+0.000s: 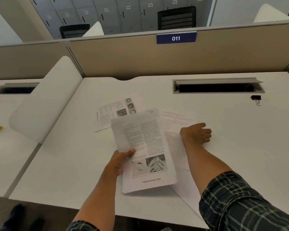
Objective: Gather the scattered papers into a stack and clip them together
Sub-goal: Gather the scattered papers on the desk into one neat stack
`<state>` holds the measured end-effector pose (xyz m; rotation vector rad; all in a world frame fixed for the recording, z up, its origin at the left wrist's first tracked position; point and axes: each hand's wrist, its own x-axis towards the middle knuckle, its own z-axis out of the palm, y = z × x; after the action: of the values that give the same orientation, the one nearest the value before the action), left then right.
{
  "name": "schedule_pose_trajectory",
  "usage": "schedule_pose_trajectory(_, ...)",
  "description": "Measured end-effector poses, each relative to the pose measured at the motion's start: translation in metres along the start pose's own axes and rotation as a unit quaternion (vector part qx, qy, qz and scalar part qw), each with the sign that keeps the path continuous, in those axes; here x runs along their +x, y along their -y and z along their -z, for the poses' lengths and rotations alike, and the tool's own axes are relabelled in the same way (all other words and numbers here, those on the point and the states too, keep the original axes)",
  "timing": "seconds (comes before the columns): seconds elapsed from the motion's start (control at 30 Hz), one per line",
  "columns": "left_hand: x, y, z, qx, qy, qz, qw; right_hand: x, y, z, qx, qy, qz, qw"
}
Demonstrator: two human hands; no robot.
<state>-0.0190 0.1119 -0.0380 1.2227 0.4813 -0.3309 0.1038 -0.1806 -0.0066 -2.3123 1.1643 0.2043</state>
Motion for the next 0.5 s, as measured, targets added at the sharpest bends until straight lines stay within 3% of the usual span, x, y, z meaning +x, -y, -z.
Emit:
schedule_pose_trajectory(0.1, 0.0, 0.0, 0.0, 0.004, 0.002, 0.005, 1.0, 0.006, 0.0, -0.002, -0.02, -0.009, -0.003, 1.0)
schedule_pose_trajectory(0.3, 0.002, -0.001, 0.0, 0.015, 0.004, 0.018, 1.0, 0.009, -0.002, -0.005, 0.056, 0.027, 0.013, 0.998)
schedule_pose_trajectory(0.4, 0.002, -0.002, -0.001, 0.032, 0.007, 0.02, 0.999, 0.013, -0.004, 0.005, 0.12, 0.027, 0.076, 0.989)
schedule_pose_trajectory(0.5, 0.003, -0.003, -0.004, 0.06, 0.004, 0.024, 0.998, 0.017, -0.004, 0.022, 0.269, -0.003, 0.18, 0.946)
